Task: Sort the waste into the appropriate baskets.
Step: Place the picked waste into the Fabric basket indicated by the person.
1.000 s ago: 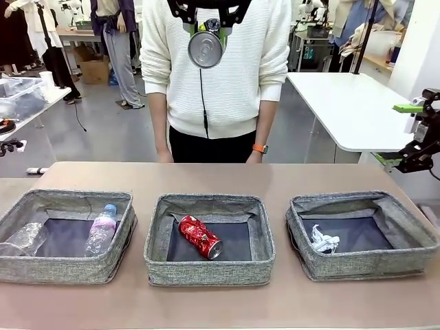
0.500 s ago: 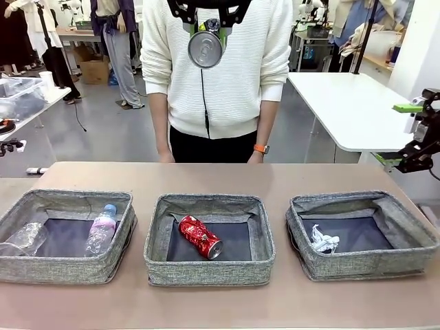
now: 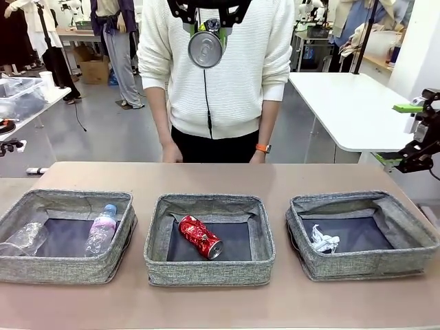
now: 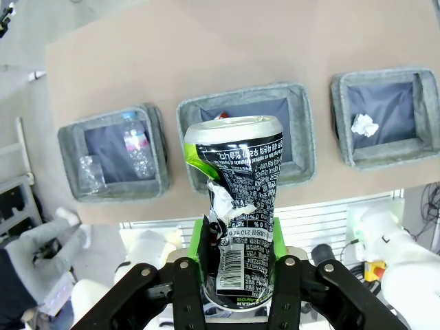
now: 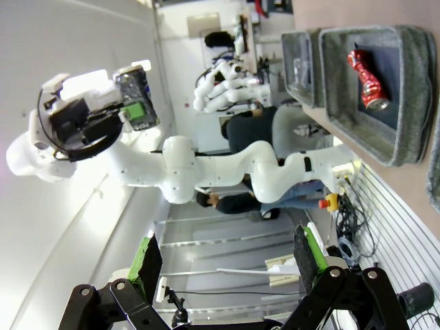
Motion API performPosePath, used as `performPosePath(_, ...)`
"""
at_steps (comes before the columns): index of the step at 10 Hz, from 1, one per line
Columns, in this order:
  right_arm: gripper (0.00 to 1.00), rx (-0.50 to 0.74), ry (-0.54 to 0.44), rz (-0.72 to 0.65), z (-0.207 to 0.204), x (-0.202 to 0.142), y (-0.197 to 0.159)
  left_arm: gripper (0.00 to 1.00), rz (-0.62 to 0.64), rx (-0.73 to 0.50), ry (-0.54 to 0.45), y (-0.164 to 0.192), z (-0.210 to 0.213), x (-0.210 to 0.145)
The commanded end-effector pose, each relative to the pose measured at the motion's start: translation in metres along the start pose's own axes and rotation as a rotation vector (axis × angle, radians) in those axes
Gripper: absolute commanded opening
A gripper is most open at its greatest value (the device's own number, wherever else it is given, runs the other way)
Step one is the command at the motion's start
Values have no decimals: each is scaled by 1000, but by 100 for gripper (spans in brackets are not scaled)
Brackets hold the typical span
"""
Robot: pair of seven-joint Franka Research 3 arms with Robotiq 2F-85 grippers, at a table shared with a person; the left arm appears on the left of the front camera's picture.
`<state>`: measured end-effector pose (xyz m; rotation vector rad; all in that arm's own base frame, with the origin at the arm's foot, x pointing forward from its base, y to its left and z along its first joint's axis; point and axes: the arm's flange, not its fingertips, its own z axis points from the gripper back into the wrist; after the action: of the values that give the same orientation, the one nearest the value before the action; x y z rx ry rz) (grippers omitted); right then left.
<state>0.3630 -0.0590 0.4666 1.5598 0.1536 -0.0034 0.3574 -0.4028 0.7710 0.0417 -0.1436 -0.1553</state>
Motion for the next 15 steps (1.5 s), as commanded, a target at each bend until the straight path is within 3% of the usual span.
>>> performPosePath(1, 100, -2, -6, 7, -2, -1, 1, 41, 2, 0, -11, 1, 3, -2)
performPosePath(14, 100, -2, -6, 7, -2, -1, 1, 41, 0, 0, 0, 0, 0, 0)
performPosePath(15, 100, -2, -6, 7, -2, -1, 1, 41, -19, 25, 9, 8, -50, -15)
